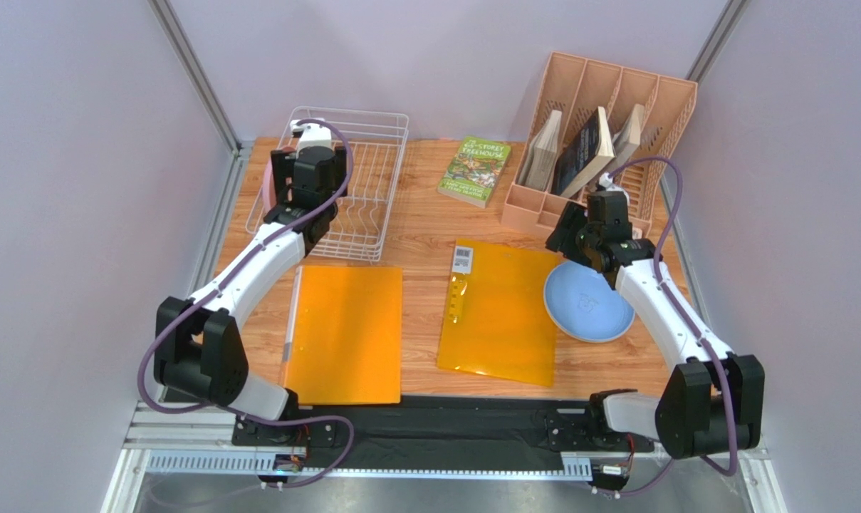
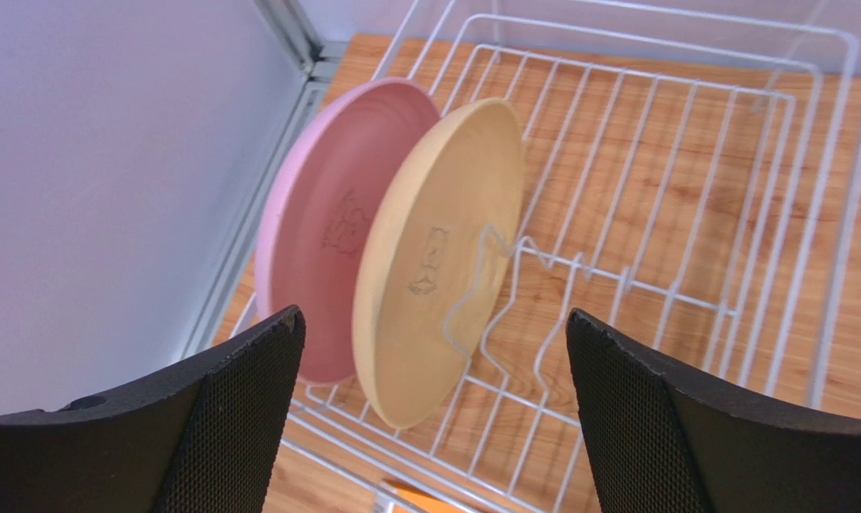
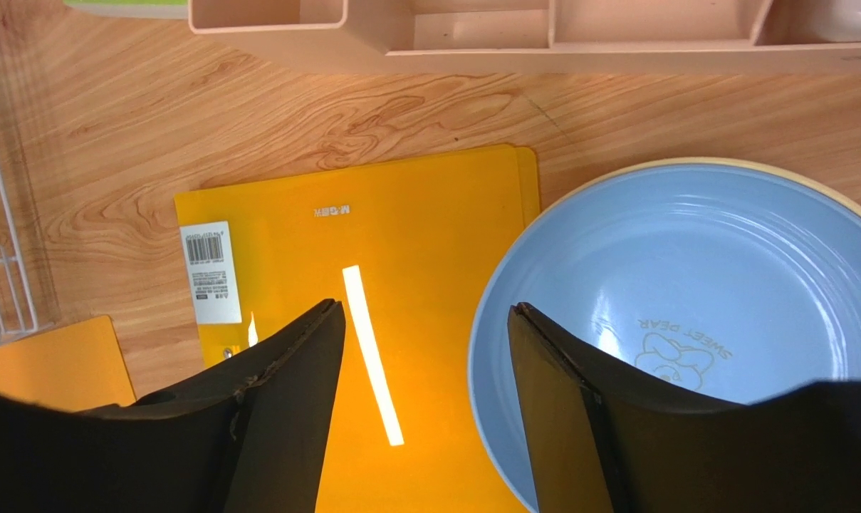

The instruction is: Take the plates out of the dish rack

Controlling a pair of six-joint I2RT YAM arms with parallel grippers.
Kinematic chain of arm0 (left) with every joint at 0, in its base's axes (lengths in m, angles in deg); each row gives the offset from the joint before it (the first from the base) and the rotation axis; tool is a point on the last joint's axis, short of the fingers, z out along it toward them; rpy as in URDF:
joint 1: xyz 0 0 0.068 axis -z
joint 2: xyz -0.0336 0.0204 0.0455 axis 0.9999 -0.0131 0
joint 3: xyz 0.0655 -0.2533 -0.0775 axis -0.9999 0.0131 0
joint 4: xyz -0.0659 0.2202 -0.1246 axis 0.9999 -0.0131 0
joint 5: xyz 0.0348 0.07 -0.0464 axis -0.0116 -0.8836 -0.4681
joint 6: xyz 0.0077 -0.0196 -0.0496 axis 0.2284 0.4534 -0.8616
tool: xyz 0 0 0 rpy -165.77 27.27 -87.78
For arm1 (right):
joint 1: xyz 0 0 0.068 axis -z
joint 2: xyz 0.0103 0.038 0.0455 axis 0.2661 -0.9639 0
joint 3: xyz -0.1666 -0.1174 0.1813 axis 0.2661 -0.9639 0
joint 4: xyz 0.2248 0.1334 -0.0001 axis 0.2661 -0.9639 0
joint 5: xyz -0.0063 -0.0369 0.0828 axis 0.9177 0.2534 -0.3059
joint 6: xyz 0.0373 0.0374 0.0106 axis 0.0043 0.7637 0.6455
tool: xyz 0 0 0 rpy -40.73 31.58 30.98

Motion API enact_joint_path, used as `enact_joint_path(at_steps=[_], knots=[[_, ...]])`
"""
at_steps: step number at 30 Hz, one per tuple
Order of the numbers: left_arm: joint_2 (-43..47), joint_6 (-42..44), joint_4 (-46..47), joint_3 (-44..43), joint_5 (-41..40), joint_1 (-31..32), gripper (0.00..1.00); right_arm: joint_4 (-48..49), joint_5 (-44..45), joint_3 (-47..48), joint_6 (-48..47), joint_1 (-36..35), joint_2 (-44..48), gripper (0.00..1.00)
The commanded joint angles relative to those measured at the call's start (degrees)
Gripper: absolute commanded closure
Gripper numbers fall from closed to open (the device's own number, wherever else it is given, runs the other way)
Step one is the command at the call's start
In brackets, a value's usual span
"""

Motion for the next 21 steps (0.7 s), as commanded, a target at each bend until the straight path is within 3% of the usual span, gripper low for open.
enact_joint_path(at_steps=[1,7,12,16,18,21], knots=[[-3.04,2.87,1.65,-2.47,-3.68,-2.15,0.05,3.73,-4.61,4.11,-2.26,-0.40,-1.77,0.37],[-7.97,1.73,1.20,-3.62,-3.41,-4.18,0.08,4.34,-6.28,5.70,-2.96,-0.41,-4.32,0.37],[-11.04,0.40,1.20,-4.41,-3.58,-4.88,0.17,4.17,-8.12,6.93,-2.88,-0.49,-6.17,0.37],[-12.10,-0.12,1.90,-4.50,-2.97,-4.88,0.33,4.43,-8.30,6.76,-2.61,-0.49,-6.78,0.37],[-12.54,-0.47,2.08,-4.58,-2.88,-4.88,0.50,4.52,-8.22,6.49,-2.70,-0.49,-7.05,0.37],[-12.28,-0.47,3.31,-3.88,-1.48,-4.88,0.64,4.35,-7.86,6.23,-2.70,-0.41,-7.05,0.37]])
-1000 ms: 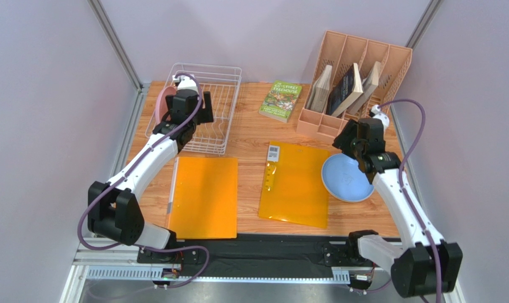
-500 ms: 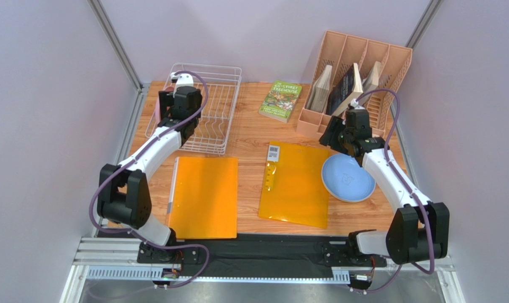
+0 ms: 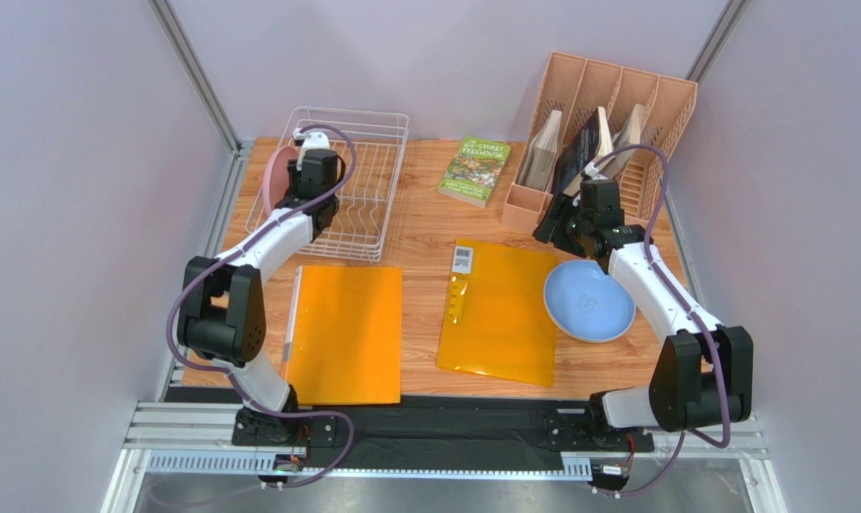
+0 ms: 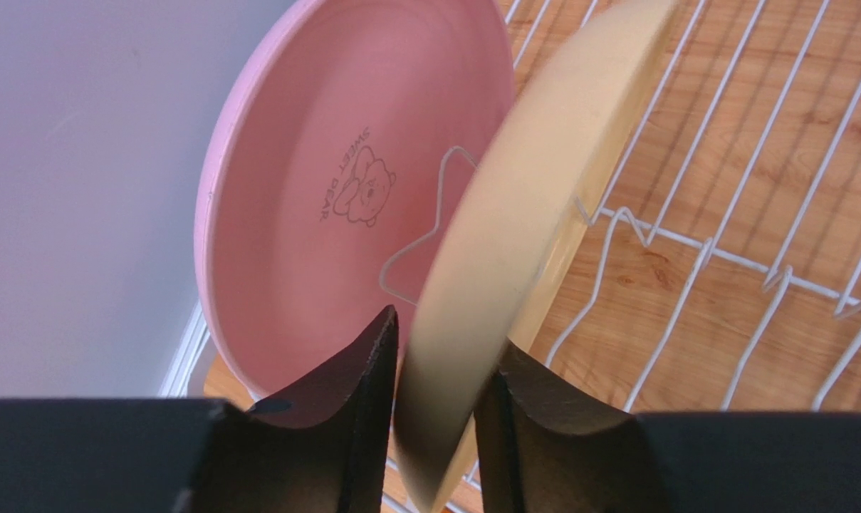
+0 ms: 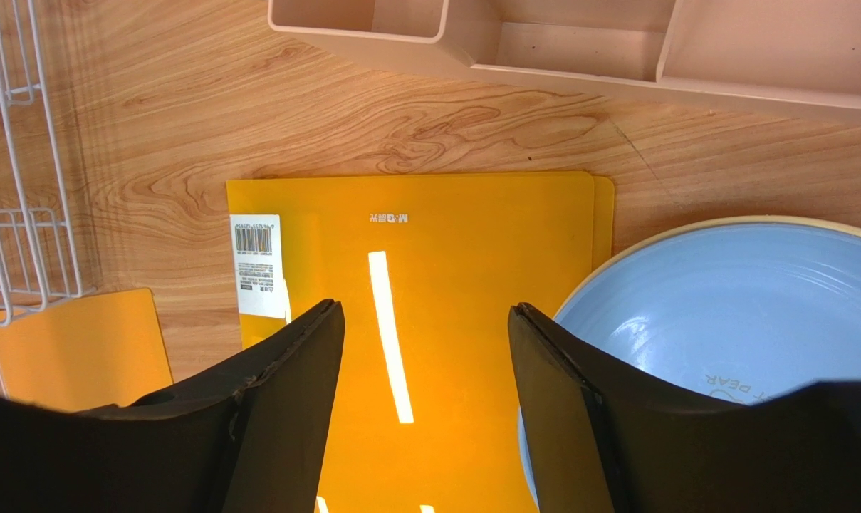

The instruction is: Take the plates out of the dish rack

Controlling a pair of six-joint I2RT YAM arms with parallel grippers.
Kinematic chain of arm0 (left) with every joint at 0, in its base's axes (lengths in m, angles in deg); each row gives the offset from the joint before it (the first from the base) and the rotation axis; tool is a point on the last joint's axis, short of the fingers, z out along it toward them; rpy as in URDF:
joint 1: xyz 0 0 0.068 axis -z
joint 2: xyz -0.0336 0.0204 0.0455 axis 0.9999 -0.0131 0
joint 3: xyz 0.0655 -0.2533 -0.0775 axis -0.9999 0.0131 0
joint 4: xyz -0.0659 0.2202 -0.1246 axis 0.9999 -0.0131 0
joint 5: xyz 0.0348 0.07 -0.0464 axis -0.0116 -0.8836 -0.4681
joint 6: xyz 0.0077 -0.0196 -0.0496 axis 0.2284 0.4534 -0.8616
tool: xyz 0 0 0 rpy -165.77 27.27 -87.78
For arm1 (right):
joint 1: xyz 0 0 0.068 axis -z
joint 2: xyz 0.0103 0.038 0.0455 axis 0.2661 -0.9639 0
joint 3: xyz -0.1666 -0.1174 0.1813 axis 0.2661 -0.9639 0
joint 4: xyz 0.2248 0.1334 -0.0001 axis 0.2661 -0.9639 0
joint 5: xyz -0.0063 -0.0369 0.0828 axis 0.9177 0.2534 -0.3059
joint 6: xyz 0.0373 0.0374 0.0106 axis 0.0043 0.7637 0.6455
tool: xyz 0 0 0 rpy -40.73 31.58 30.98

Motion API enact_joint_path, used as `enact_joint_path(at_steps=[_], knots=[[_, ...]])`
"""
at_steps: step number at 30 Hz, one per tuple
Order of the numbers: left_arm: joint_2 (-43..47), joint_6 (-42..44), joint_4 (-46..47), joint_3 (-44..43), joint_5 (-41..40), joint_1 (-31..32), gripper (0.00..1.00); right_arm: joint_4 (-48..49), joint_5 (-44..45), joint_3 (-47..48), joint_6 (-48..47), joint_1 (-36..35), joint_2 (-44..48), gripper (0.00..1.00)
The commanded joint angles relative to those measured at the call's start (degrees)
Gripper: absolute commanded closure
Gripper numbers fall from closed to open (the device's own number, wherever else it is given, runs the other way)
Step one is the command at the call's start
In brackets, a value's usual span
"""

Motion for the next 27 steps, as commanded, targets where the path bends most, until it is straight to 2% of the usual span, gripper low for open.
enact_joint_path(at_steps=[1,3,4,5,9,12,16,19,22,27], knots=[[0.07,-0.69,3.14,-1.76,1.32,-0.23,0.71,1.92,-0.39,1.53,-0.69,-0.23,0.12,0.37],[-0.19,-0.61,3.13,-2.11,1.32,-0.23,0.82,1.92,-0.39,1.44,-0.51,-0.23,0.21,0.37],[-0.37,-0.61,3.22,-2.20,1.41,-0.23,0.95,2.01,-0.39,1.35,-0.43,-0.23,0.21,0.37],[-0.63,-0.26,3.05,-2.90,1.32,-0.23,1.00,2.01,-0.39,1.27,-0.51,-0.23,0.21,0.37],[-1.68,0.88,2.70,-5.10,-0.16,0.12,1.00,2.01,-0.21,1.35,-0.78,-0.40,0.03,0.37],[-2.48,4.38,3.48,-6.94,-4.64,1.44,1.00,1.48,0.23,1.53,-0.87,-0.76,0.30,0.37],[-3.36,12.20,9.63,-8.70,-15.43,4.95,1.00,0.69,2.06,1.97,-1.30,-1.72,0.91,0.37],[-2.66,16.69,13.94,-8.88,-19.93,6.71,1.00,-0.54,4.08,2.32,-2.27,-2.68,1.88,0.37],[1.63,16.80,13.43,-8.71,-20.30,8.03,1.00,-0.98,4.53,2.23,-2.71,-3.13,3.63,0.37],[8.15,12.06,5.17,-10.37,-15.30,11.10,1.00,-0.28,2.96,0.91,-2.54,-3.22,7.50,0.36]])
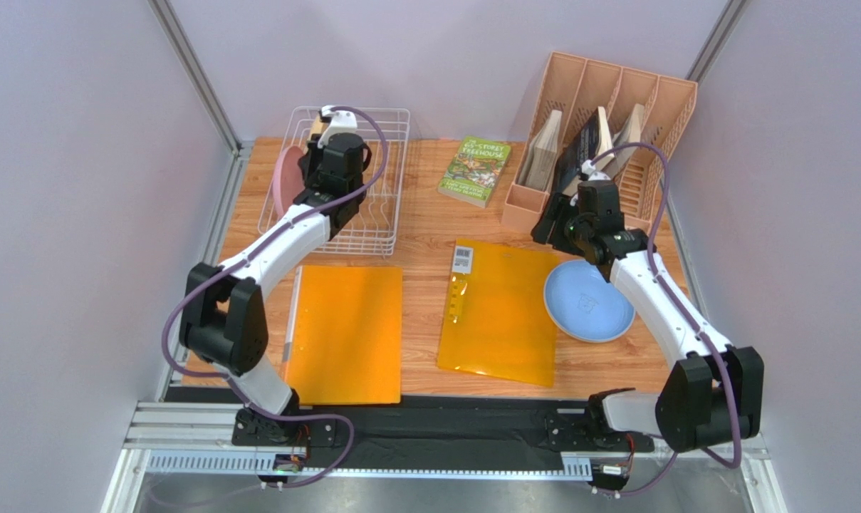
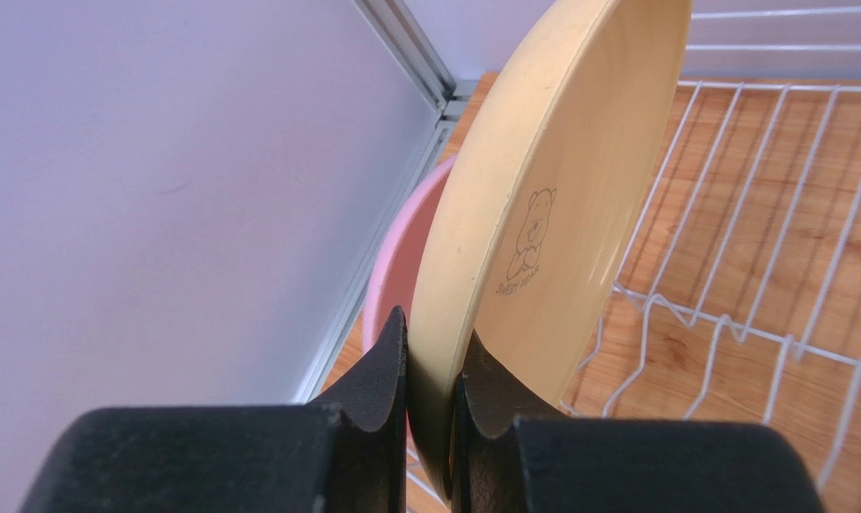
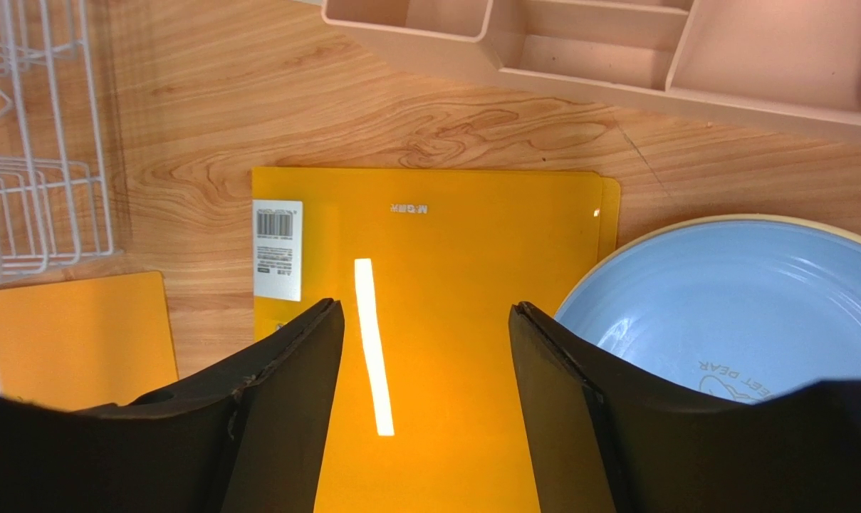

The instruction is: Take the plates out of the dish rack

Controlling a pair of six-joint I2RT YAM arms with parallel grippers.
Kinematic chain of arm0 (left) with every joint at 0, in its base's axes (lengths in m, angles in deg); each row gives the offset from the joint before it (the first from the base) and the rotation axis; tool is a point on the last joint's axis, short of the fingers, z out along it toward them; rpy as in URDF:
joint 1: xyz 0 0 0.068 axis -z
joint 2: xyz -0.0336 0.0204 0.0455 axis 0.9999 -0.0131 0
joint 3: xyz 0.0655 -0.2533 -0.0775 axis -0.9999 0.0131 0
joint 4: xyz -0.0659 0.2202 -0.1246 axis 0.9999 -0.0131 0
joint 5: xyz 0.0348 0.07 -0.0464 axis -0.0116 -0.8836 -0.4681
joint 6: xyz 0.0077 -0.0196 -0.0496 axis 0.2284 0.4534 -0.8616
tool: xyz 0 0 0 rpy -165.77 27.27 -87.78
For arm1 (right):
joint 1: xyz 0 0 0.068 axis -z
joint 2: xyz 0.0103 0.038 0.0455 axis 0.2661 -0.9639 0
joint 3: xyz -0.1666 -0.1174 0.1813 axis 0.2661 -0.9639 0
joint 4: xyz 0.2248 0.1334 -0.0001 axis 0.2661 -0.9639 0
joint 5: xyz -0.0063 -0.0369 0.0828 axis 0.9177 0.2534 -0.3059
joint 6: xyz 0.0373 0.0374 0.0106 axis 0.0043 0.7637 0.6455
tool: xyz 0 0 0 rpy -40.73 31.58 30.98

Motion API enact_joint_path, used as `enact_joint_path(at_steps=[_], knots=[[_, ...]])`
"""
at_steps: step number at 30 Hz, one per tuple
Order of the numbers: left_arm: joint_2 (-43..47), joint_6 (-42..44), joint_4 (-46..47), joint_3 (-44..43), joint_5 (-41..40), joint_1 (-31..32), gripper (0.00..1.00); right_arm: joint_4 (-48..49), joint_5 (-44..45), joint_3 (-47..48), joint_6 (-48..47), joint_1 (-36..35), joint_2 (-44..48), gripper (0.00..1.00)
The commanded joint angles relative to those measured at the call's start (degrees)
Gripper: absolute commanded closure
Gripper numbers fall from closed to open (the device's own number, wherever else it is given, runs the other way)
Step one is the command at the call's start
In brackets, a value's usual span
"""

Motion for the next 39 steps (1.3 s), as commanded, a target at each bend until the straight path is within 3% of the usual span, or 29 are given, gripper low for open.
enact_joint_path(at_steps=[1,5,8,12,18,27,36,39], knots=[[10.18,-3.00,-5.38,-4.75,2.15,3.11,1.00,1.49,-0.26,0.74,-1.05,-0.22,4.95,0.36],[13.88,-13.96,-15.25,-6.17,11.89,5.75,1.00,2.11,-1.23,-0.93,-0.53,-0.22,8.45,0.36],[15.65,-19.88,-19.30,-5.47,24.10,6.37,1.00,2.90,-1.93,-2.86,-0.08,-0.22,11.27,0.36],[15.82,-28.74,-19.66,-3.62,42.88,6.98,1.00,5.27,-5.87,-5.94,1.49,-0.22,14.70,0.35],[14.86,-37.63,-13.43,1.12,61.98,7.51,1.00,11.24,-11.67,-9.02,4.75,-0.22,17.52,0.30],[14.59,-44.05,-6.92,5.34,73.07,9.00,1.00,19.59,-17.04,-9.02,7.39,-0.14,12.16,0.29],[12.58,-45.03,-4.90,5.61,74.22,10.15,1.00,26.62,-18.63,-10.42,7.22,-0.84,7.85,0.30],[10.82,-45.29,-4.11,5.35,75.98,10.59,1.00,28.46,-21.34,-10.34,7.21,-0.93,5.66,0.35]])
